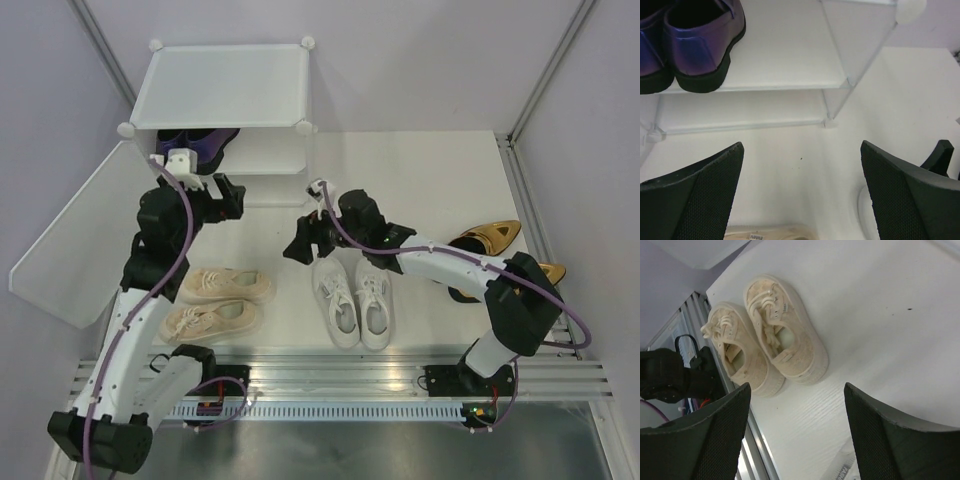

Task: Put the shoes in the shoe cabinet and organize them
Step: Move a pair of shoes to the center of the board.

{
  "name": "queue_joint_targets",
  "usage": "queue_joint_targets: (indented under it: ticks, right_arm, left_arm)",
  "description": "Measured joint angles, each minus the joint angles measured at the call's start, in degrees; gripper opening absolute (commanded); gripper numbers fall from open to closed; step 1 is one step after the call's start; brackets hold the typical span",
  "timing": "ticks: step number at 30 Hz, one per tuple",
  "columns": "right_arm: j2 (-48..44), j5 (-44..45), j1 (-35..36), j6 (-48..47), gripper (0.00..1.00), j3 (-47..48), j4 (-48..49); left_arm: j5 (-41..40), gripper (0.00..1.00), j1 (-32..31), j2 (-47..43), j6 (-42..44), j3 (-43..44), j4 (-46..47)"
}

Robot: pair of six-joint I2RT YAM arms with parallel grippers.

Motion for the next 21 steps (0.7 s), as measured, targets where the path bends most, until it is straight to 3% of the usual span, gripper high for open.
queue_joint_targets:
  ticks: [5, 11, 21]
  right_arm:
    - [3.15, 0.15, 6.97, -6.05, 0.76, 1.57, -2.27]
    - [9.79, -0.35, 13.07, -10.38, 0.77, 5.01, -2.67]
    - [16.61, 4.94, 17.07, -17.62, 0.79, 12.63, -0.31]
  left_arm:
    - [-11.91, 1.0, -9.75, -8.22, 5.79, -4.35, -2.69]
    - [-21.86, 0.99, -10.43, -18.78, 7.61, -7.21, -1.2]
    - [-27.17, 0.99, -10.47, -23.02, 7.61, -7.85, 0.42]
